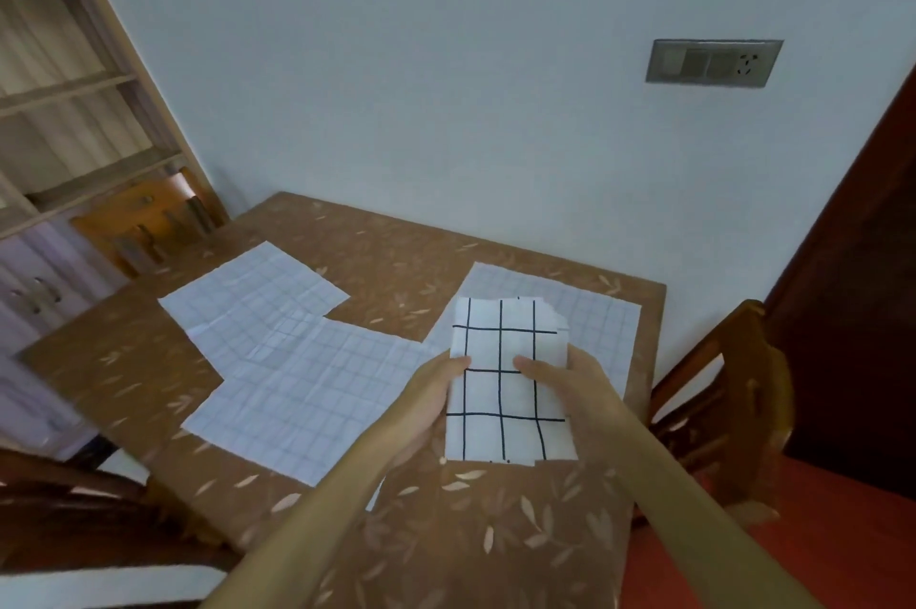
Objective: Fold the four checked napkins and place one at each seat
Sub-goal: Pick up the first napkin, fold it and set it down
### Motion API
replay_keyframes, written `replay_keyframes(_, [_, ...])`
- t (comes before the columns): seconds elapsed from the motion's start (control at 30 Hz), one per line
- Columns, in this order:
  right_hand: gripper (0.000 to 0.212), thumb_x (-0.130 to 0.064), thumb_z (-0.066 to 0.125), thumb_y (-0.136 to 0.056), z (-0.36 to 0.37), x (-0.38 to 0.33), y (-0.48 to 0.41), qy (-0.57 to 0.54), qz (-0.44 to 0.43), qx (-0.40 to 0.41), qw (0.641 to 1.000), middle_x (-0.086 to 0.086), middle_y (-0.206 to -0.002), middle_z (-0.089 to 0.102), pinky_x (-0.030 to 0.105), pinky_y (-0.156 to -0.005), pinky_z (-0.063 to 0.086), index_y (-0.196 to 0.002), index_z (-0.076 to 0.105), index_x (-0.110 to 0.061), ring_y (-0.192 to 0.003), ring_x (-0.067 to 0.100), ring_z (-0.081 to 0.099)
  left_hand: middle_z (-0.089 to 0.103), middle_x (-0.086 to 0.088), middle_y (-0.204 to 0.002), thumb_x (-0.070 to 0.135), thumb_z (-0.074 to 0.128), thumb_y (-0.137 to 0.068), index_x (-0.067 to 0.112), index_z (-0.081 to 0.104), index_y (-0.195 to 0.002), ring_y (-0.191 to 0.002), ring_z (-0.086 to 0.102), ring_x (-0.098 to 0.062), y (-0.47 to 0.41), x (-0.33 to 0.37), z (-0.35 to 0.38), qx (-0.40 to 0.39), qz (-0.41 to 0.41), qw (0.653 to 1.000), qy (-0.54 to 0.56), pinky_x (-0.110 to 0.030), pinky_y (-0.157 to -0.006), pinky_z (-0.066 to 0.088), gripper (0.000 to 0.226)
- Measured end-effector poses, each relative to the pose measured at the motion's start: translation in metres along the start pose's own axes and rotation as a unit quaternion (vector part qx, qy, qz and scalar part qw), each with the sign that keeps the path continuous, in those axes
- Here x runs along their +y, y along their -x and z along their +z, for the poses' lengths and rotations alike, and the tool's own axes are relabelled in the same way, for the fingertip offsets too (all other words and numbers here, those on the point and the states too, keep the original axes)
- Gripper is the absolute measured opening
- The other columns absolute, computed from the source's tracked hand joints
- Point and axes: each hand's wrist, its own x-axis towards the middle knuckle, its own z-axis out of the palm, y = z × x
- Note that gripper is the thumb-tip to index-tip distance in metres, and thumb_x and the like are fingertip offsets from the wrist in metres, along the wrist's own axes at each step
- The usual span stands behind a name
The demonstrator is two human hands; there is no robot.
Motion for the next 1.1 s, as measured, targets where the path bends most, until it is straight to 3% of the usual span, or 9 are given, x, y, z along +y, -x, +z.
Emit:
replay_keyframes(0.1, [0.034, -0.019, 0.081, -0.081, -0.005, 0.007, -0.005, -0.011, -0.004, 0.005, 1.000, 0.010, -0.101, 0.078, 0.056, -0.080, 0.060, -0.112, 0.071, -0.012, -0.090, 0.031, 0.076, 0.076, 0.006, -0.114, 0.034, 0.067, -0.095, 0.026, 0.064, -0.124, -0.100, 0.074, -0.010, -0.002, -0.014, 0.001, 0.011, 0.038, 0.997, -0.064, -0.035, -0.089, 0.060, 0.030])
replay_keyframes(0.2, [0.030, -0.015, 0.080, -0.081, -0.005, 0.014, -0.008, -0.030, 0.011, 0.005, 0.999, 0.011, -0.099, 0.078, 0.044, -0.069, 0.063, -0.109, 0.071, -0.008, -0.086, 0.028, 0.077, 0.077, 0.002, -0.112, 0.015, 0.079, -0.085, 0.020, 0.063, -0.123, -0.097, 0.075, -0.010, -0.002, -0.030, 0.001, 0.032, 0.085, 0.992, -0.082, -0.028, -0.079, 0.061, 0.041])
replay_keyframes(0.33, [0.030, -0.019, 0.076, -0.086, 0.000, 0.029, -0.014, -0.040, 0.044, -0.012, 0.998, 0.012, -0.106, 0.077, 0.052, -0.082, 0.060, -0.113, 0.070, -0.008, -0.094, 0.030, 0.075, 0.078, 0.000, -0.108, 0.003, 0.074, -0.088, 0.021, 0.062, -0.122, -0.099, 0.075, -0.019, -0.002, -0.046, -0.001, 0.046, 0.095, 0.993, -0.060, -0.037, -0.082, 0.062, 0.040])
replay_keyframes(0.43, [0.021, -0.022, 0.072, -0.089, 0.008, 0.037, -0.016, -0.048, 0.052, -0.023, 0.997, 0.007, -0.098, 0.079, 0.043, -0.072, 0.062, -0.108, 0.071, -0.011, -0.088, 0.026, 0.076, 0.074, -0.002, -0.120, 0.011, 0.069, -0.094, 0.022, 0.058, -0.131, -0.106, 0.073, -0.020, -0.002, -0.057, -0.003, 0.042, 0.082, 0.993, -0.073, -0.044, -0.090, 0.061, 0.040])
replay_keyframes(0.53, [0.031, -0.029, 0.076, -0.086, 0.017, 0.047, -0.018, -0.031, 0.047, -0.021, 0.998, 0.005, -0.101, 0.078, 0.048, -0.080, 0.061, -0.113, 0.071, -0.014, -0.092, 0.026, 0.076, 0.068, 0.000, -0.129, 0.023, 0.066, -0.097, 0.025, 0.050, -0.142, -0.111, 0.070, -0.016, 0.001, -0.062, -0.002, 0.029, 0.064, 0.994, -0.081, -0.039, -0.090, 0.061, 0.047])
replay_keyframes(0.67, [0.037, -0.036, 0.077, -0.085, 0.027, 0.060, -0.021, -0.006, 0.034, -0.039, 0.999, 0.002, -0.107, 0.077, 0.050, -0.086, 0.060, -0.118, 0.069, -0.022, -0.098, 0.023, 0.074, 0.070, 0.003, -0.127, 0.028, 0.066, -0.097, 0.024, 0.045, -0.146, -0.110, 0.071, -0.014, 0.004, -0.069, -0.006, 0.026, 0.074, 0.991, -0.108, -0.038, -0.088, 0.061, 0.054])
replay_keyframes(0.83, [0.035, -0.038, 0.077, -0.083, 0.034, 0.073, -0.023, 0.009, 0.037, -0.013, 0.999, -0.002, -0.110, 0.075, 0.044, -0.087, 0.060, -0.115, 0.069, -0.025, -0.098, 0.018, 0.073, 0.076, 0.000, -0.117, 0.015, 0.064, -0.099, 0.018, 0.062, -0.131, -0.106, 0.074, -0.022, 0.015, -0.081, -0.023, 0.047, 0.044, 0.996, -0.068, -0.049, -0.093, 0.059, 0.033])
replay_keyframes(0.97, [0.022, -0.044, 0.063, -0.093, 0.045, 0.091, -0.015, 0.056, 0.006, -0.013, 0.998, -0.007, -0.119, 0.070, 0.038, -0.093, 0.056, -0.114, 0.063, -0.038, -0.106, 0.012, 0.068, 0.076, -0.008, -0.116, 0.017, 0.064, -0.099, 0.012, 0.068, -0.124, -0.105, 0.074, -0.028, 0.024, -0.103, -0.037, 0.055, 0.008, 0.998, -0.039, -0.054, -0.094, 0.057, 0.027])
replay_keyframes(1.1, [0.057, -0.066, 0.046, -0.092, 0.067, 0.114, -0.012, 0.107, 0.005, 0.004, 0.994, -0.010, -0.136, 0.060, 0.048, -0.108, 0.045, -0.141, 0.048, -0.036, -0.124, 0.016, 0.057, 0.074, 0.005, -0.121, 0.031, 0.067, -0.097, 0.023, 0.064, -0.131, -0.110, 0.071, -0.018, 0.033, -0.124, -0.042, 0.064, -0.019, 0.996, -0.057, -0.047, -0.099, 0.056, 0.036])
